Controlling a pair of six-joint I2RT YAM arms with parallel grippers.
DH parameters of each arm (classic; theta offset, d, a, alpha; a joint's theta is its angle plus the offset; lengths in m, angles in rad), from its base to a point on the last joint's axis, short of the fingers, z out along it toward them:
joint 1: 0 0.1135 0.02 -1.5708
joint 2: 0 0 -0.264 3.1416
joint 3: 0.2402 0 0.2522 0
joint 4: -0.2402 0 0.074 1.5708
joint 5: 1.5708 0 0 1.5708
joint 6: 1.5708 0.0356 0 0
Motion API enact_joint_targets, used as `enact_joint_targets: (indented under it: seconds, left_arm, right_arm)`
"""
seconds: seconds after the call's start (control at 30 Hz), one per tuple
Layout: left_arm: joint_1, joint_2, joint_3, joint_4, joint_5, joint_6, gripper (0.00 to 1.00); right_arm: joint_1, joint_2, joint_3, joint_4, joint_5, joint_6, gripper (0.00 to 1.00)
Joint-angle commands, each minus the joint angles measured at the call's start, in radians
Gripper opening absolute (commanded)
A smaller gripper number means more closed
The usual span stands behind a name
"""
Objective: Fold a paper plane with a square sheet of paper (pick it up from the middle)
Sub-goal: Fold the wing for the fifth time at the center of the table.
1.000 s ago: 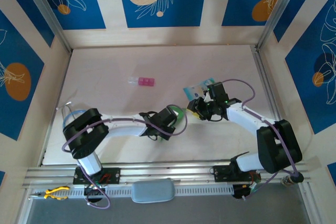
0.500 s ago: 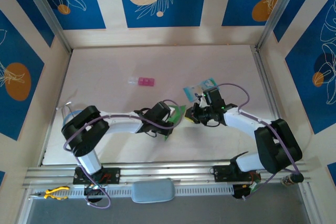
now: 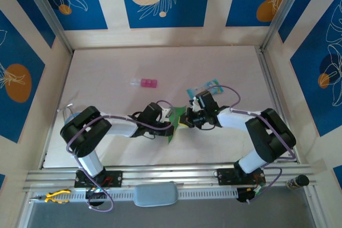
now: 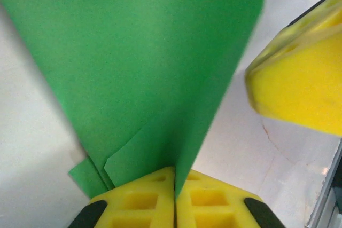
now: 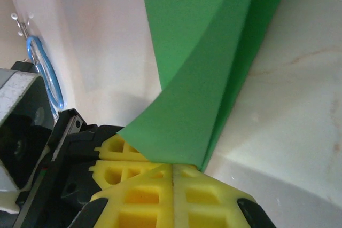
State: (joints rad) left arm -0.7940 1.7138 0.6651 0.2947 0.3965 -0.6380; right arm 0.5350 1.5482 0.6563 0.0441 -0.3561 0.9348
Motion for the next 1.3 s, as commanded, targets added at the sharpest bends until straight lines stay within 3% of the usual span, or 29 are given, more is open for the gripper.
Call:
enact_joint_targets:
  seconds: [0.0,0.3,0.5,0.87,1.27]
  left_arm:
    - [0.014,-0.014,-0.052,-0.013,-0.017,-0.004,0.08]
    - [0.033,-0.028,-0.067,0.0,0.044,0.085,0.06]
    - [0.066,0.011,-0.074,0.024,0.155,0.079,0.07]
    - [0.083,0.02,-0.077,0.008,0.195,0.101,0.11]
    - [0.087,-0.031,-0.065,-0.003,0.212,0.083,0.25]
  right_arm:
    - [0.011,0.028,0.037,0.029,-0.034,-0.021,0.02]
    - [0.031,0.065,0.06,0.065,-0.047,-0.024,0.02]
    - [0.04,0.097,0.069,0.091,-0.052,-0.024,0.02]
    - [0.026,0.148,0.093,0.086,-0.039,-0.038,0.02]
    - [0.019,0.164,0.069,0.092,-0.022,-0.031,0.02]
